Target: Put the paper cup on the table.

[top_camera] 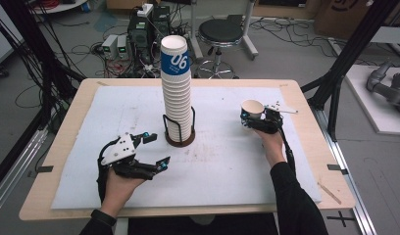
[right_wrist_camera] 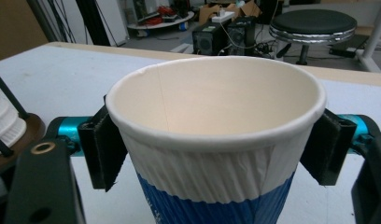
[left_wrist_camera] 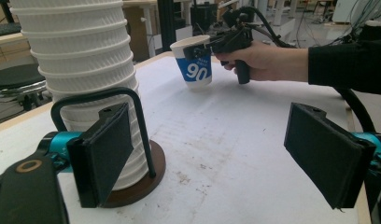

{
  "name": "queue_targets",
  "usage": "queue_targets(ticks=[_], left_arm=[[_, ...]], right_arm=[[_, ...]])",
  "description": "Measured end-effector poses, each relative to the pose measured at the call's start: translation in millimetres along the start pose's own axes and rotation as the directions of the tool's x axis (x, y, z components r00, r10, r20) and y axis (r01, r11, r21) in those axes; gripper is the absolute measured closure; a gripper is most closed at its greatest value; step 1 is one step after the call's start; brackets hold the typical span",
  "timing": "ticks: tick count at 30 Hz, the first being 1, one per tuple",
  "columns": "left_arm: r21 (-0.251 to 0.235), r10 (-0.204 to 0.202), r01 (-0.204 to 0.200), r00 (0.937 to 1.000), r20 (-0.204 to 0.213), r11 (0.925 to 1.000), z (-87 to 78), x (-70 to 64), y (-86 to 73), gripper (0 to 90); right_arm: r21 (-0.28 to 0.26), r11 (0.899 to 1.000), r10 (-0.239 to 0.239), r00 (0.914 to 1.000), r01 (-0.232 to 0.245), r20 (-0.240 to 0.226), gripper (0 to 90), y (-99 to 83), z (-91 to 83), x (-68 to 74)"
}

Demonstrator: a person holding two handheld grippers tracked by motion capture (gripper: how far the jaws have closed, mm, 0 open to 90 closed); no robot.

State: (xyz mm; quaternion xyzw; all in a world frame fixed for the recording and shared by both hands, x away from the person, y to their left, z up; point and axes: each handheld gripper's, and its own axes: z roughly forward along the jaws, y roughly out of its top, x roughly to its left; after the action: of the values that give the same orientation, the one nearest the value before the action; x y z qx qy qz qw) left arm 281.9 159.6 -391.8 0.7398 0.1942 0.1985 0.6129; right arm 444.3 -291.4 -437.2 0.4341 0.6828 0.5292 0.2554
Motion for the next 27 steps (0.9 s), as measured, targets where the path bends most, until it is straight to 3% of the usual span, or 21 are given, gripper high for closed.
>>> queue_targets(ticks=[13,22,27], left_arm=[[0.004,0.005,-0.005,1.0,-0.002,1.0,0.0,-0.7,-0.1,15.4],[0.006,0.012,-0.012,0.9999,-0.001,0.9999,0.3,-1.4,1.0,15.4],[0.005,0.012,-0.012,0.9999,-0.002,0.9999,0.6,-2.0,1.5,15.4]], right_arm=[[0.037,0.999,0.012,0.9998,-0.013,0.014,19.9,-2.1,1.5,-1.6],[0.08,0.997,-0.017,0.9992,0.015,0.036,19.0,0.7,-2.9,2.2],[0.101,0.995,-0.015,0.9996,0.012,0.025,18.8,1.4,-5.0,3.4]])
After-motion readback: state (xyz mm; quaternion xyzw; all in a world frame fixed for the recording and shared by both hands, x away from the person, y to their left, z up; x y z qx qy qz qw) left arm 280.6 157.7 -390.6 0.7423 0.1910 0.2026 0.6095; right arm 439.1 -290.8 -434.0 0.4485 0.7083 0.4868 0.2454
